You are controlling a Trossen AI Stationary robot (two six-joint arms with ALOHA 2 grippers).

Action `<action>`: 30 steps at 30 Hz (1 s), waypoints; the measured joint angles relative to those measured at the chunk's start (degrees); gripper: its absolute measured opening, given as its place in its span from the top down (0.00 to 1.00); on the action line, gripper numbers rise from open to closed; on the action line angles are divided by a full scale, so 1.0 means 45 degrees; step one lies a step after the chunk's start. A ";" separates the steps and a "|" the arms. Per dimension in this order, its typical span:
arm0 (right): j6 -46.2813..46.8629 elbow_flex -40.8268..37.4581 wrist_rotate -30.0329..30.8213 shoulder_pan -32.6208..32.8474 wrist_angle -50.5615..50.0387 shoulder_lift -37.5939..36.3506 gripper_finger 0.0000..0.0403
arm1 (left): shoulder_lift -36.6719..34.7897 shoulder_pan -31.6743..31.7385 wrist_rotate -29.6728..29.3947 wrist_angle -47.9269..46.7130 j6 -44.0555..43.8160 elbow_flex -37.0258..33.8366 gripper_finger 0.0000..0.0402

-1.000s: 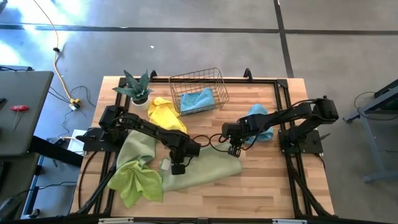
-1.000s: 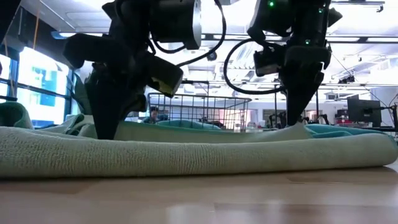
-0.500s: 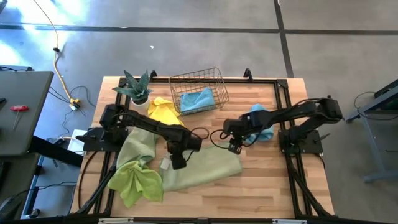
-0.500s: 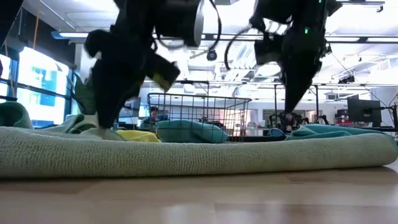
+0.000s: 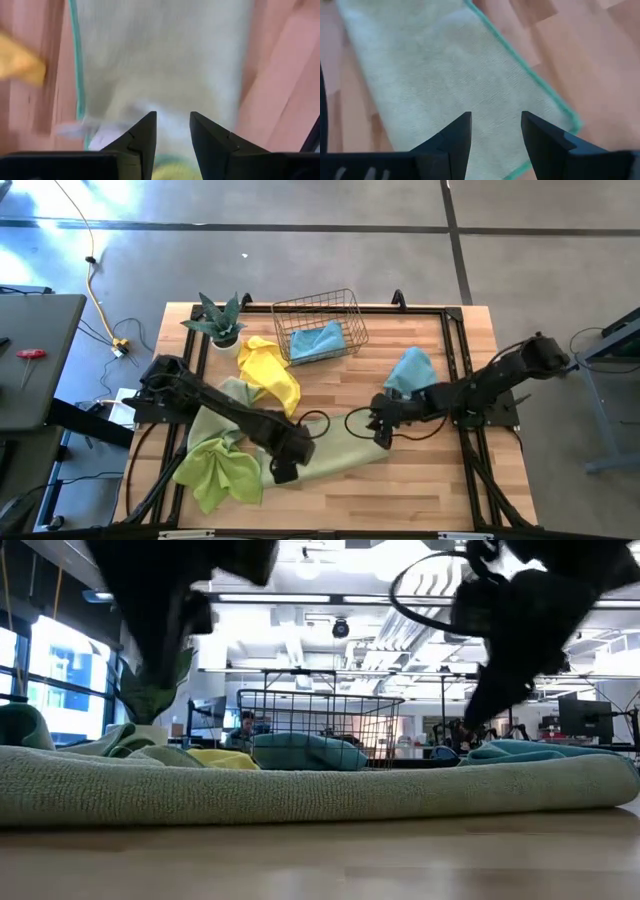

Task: Fold microfiber towels
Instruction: Fold the right light blue microfiber cloth

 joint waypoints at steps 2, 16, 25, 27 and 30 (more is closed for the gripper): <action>0.0159 -0.0768 0.0214 0.0281 0.1159 0.0003 0.59 | 0.0000 -0.0259 -0.0565 0.0557 -0.0404 0.0005 0.74; 0.0619 -0.2757 0.0543 0.1867 0.3176 0.1046 0.59 | 0.0000 -0.1410 -0.2764 0.1001 -0.3697 0.0005 0.74; 0.0289 -0.2697 0.0670 0.2340 0.0942 0.0762 0.59 | 0.0000 -0.1979 -0.3269 0.0908 -0.4181 0.0000 0.74; 0.0267 -0.2602 0.0652 0.2392 0.0183 0.0495 0.59 | 0.0094 -0.2084 -0.3669 0.0914 -0.4177 0.0000 0.74; 0.0297 -0.2188 0.0682 0.2432 -0.1956 -0.0078 0.59 | 0.0452 -0.2197 -0.3887 0.0813 -0.4080 0.0000 0.74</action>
